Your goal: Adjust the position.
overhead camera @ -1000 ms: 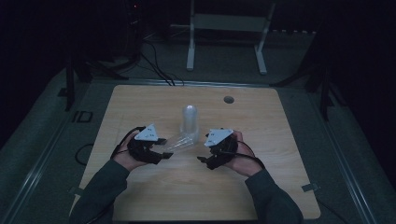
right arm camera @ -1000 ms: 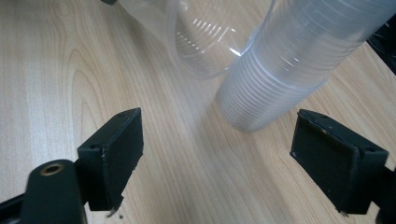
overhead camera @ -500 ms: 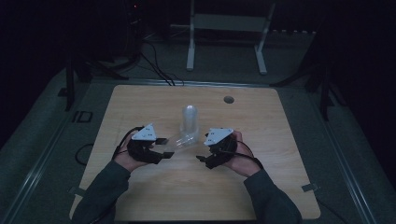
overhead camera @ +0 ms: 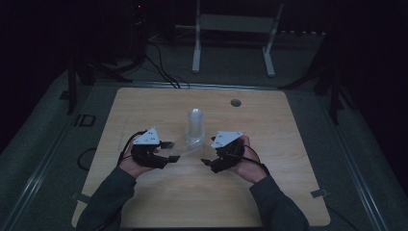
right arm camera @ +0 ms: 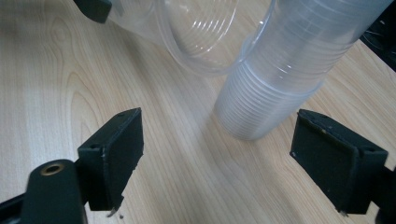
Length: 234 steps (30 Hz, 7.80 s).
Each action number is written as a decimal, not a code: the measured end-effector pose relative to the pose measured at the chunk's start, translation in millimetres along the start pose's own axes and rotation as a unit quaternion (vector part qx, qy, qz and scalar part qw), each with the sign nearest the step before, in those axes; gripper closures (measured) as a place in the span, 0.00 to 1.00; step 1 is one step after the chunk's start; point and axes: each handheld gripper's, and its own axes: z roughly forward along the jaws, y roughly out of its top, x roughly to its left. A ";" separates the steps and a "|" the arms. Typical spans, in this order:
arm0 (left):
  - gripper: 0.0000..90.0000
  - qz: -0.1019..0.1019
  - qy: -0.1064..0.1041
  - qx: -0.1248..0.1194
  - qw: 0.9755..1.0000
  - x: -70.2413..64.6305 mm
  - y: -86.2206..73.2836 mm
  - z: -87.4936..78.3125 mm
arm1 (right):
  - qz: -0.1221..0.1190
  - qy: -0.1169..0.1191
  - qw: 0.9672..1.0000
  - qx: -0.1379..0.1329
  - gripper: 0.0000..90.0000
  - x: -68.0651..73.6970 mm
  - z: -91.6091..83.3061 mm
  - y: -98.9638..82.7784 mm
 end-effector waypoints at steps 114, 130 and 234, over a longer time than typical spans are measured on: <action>0.46 -0.041 -0.053 -0.176 0.982 -2.5 -4.9 -13.5 | 0.196 0.158 0.932 -0.259 0.29 1.1 14.7 40.2; 0.45 -0.038 -0.054 -0.172 0.983 -2.5 -4.7 -13.9 | 0.192 0.157 0.931 -0.267 0.35 1.8 13.9 40.9; 0.46 -0.027 0.035 -0.106 0.993 -27.7 12.7 12.9 | 0.170 0.106 0.944 -0.263 0.23 3.3 5.2 47.7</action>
